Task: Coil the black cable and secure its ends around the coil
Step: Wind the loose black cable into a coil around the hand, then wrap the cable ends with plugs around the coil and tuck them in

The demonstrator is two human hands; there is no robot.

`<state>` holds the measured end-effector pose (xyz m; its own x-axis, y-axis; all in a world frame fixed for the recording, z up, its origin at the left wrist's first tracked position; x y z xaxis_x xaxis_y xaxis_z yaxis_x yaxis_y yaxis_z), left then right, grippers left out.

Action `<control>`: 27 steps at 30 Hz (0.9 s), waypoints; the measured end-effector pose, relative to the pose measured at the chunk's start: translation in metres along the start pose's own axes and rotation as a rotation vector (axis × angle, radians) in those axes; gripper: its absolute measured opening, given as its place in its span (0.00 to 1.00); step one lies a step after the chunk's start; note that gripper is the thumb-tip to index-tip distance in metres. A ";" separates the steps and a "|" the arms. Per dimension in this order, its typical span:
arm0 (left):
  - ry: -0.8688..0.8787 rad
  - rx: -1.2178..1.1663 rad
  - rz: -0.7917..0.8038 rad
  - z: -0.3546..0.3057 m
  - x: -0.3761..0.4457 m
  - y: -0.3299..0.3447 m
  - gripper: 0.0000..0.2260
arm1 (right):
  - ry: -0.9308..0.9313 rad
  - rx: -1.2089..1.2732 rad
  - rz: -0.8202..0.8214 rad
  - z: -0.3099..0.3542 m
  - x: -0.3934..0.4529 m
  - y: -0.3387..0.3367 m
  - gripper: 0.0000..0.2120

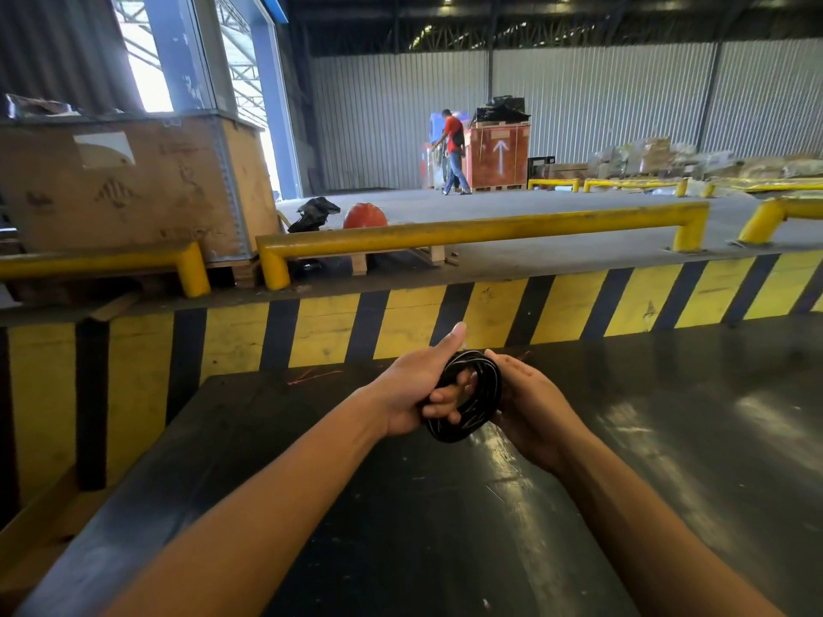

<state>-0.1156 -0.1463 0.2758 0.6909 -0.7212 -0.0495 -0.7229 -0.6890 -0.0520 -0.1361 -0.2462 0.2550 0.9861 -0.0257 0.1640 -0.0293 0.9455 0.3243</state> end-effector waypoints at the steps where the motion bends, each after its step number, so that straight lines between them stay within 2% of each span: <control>1: 0.026 0.054 -0.100 -0.001 0.002 -0.005 0.26 | -0.006 0.010 -0.045 -0.001 -0.002 -0.002 0.13; 3: 0.086 0.078 -0.280 -0.004 0.004 -0.013 0.24 | -0.012 0.032 -0.114 -0.005 -0.006 -0.006 0.09; 6: 0.142 0.030 -0.500 -0.001 0.002 -0.026 0.20 | -0.031 -0.011 -0.161 -0.013 -0.016 -0.006 0.12; 9: 0.125 -0.020 -0.628 0.010 0.001 -0.027 0.18 | -0.105 -0.139 -0.155 -0.016 -0.029 -0.003 0.14; 11: 0.100 -0.033 -0.617 0.021 0.002 -0.020 0.19 | -0.213 -0.269 -0.172 -0.011 -0.040 -0.006 0.10; 13: 0.071 0.034 -0.566 0.033 0.003 -0.008 0.23 | -0.281 -0.355 -0.225 -0.009 -0.053 -0.014 0.13; 15: 0.057 0.134 -0.514 0.045 0.006 0.005 0.28 | -0.294 -0.463 -0.264 -0.016 -0.065 -0.023 0.16; 18: 0.047 0.381 -0.444 0.063 0.011 0.029 0.34 | -0.252 -0.537 -0.295 -0.036 -0.080 -0.038 0.13; 21: 0.079 0.595 -0.492 0.081 0.012 0.045 0.30 | -0.207 -0.550 -0.340 -0.050 -0.089 -0.055 0.09; 23: 0.127 0.623 -0.549 0.093 0.012 0.051 0.26 | -0.162 -0.548 -0.394 -0.059 -0.093 -0.068 0.10; 25: 0.158 0.592 -0.558 0.103 0.015 0.056 0.22 | -0.041 -0.463 -0.436 -0.073 -0.097 -0.084 0.13; 27: 0.158 0.582 -0.555 0.113 0.019 0.061 0.18 | 0.083 -0.312 -0.393 -0.092 -0.101 -0.096 0.13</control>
<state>-0.1463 -0.1939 0.1593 0.9074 -0.3179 0.2750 -0.1283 -0.8324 -0.5391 -0.2182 -0.3042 0.1212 0.9227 -0.3854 0.0065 0.3846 0.9217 0.0503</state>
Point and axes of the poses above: each hand's wrist, its own x-axis towards the middle knuckle, its own y-axis out of the palm, z = x × y, the point moved 8 cm from there along x, towards the middle knuckle, and after that the axes turned 3 degrees about x, right-handed, at the moved point
